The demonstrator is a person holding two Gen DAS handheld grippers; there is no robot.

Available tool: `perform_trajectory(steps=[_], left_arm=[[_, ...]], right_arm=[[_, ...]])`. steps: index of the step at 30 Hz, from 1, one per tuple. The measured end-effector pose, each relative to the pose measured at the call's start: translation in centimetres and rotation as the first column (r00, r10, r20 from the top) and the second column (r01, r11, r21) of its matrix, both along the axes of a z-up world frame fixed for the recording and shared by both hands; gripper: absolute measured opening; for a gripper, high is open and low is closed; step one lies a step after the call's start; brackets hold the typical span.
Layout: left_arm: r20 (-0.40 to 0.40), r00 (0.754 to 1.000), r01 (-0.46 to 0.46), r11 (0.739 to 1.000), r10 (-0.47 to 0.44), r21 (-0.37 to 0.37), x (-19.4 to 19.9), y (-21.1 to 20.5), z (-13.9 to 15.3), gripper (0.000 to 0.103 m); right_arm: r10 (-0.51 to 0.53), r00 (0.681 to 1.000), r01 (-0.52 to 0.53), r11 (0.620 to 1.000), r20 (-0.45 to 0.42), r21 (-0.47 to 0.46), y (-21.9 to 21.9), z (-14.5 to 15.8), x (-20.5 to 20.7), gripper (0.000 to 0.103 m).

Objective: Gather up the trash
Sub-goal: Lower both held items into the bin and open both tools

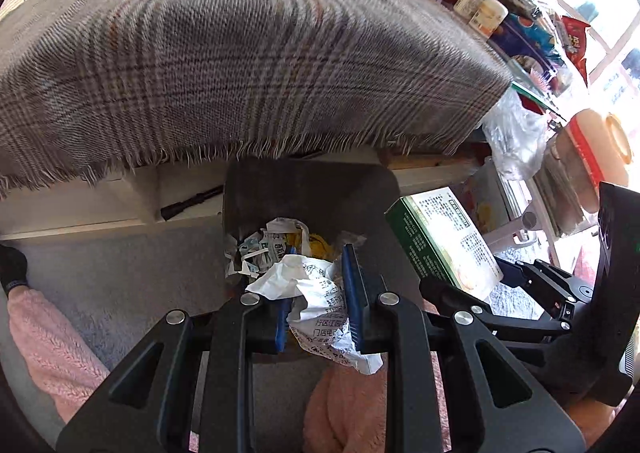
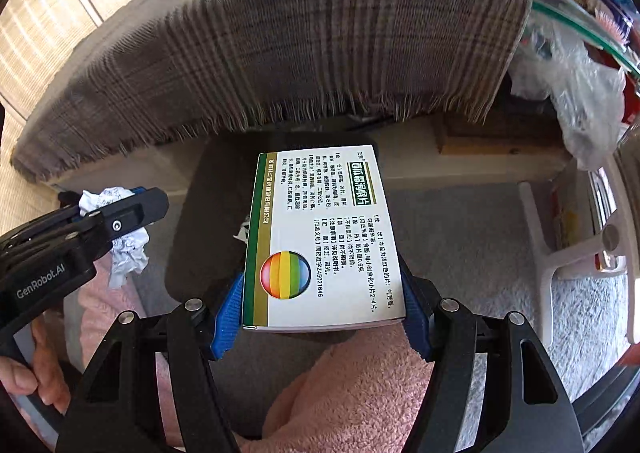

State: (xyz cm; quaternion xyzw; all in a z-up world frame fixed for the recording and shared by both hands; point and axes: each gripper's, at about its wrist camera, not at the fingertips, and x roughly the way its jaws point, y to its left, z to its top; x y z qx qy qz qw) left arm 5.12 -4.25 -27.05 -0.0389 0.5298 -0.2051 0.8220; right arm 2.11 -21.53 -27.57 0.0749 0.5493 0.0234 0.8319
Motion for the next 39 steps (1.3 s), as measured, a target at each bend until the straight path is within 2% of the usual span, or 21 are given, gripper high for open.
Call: perform_trajectory(steps=[2,8,14,18,19,20,22,25,28,32,36,39], left_arm=[[-0.02,1.0,0.004,1.0,-0.005,-0.016,0.6,-0.1,-1.0,0.021],[-0.047,0.999,0.005,1.0,-0.005,0.015,2.5,-0.6,-2.9,0.021],[-0.074,0.997,0.006,0.999,-0.003,0.032,4.1,-0.8,-4.0,0.023],[-0.084,0.996,-0.01,0.999,0.012,0.031,4.7,-0.7,-4.5,0.034],[-0.087,0.996,-0.01,0.999,0.013,0.032,4.8,-0.6,-4.6,0.04],[-0.086,0.996,-0.011,0.999,0.014,0.032,4.8,-0.5,-4.6,0.043],[-0.075,0.997,-0.022,0.999,0.025,0.037,4.7,-0.2,-4.4,0.056],[-0.057,0.997,-0.049,0.998,0.052,0.04,4.6,0.4,-3.7,0.065],[-0.037,0.996,-0.079,0.997,0.08,0.021,4.0,1.3,-2.3,0.078],[0.029,0.995,-0.096,0.995,0.096,0.02,2.5,2.2,0.6,0.095],[0.114,0.99,-0.087,0.995,0.082,0.039,0.2,2.6,4.3,0.095],[0.139,0.988,-0.078,0.996,0.072,0.04,-1.3,2.8,6.3,0.095]], right_arm=[[0.0,1.0,0.0,1.0,-0.005,0.019,0.3,-0.7,0.2,0.067],[0.025,0.998,-0.026,1.0,-0.06,-0.014,1.1,-3.1,1.7,0.067],[0.022,0.996,-0.023,1.0,-0.081,-0.013,0.7,-4.1,2.9,0.067],[0.042,0.995,-0.042,0.999,-0.088,-0.004,0.9,-4.5,3.2,0.068],[0.042,0.996,-0.043,0.999,-0.085,-0.014,1.0,-4.6,3.2,0.069],[0.043,0.995,-0.045,0.999,-0.085,-0.022,1.0,-4.7,3.2,0.075],[0.041,0.996,-0.044,0.998,-0.084,-0.039,0.9,-4.8,3.1,0.083],[0.038,0.997,-0.042,0.998,-0.073,-0.055,0.9,-4.4,2.8,0.088],[0.038,0.997,-0.043,0.997,-0.063,-0.071,0.6,-3.7,2.2,0.098],[0.014,0.999,-0.017,0.997,-0.035,-0.076,-0.5,-1.8,1.5,0.1],[0.009,1.0,-0.008,0.999,0.02,-0.047,-1.0,1.3,0.9,0.1],[0.033,0.996,-0.028,0.998,0.085,-0.052,-0.7,4.0,0.1,0.1]])
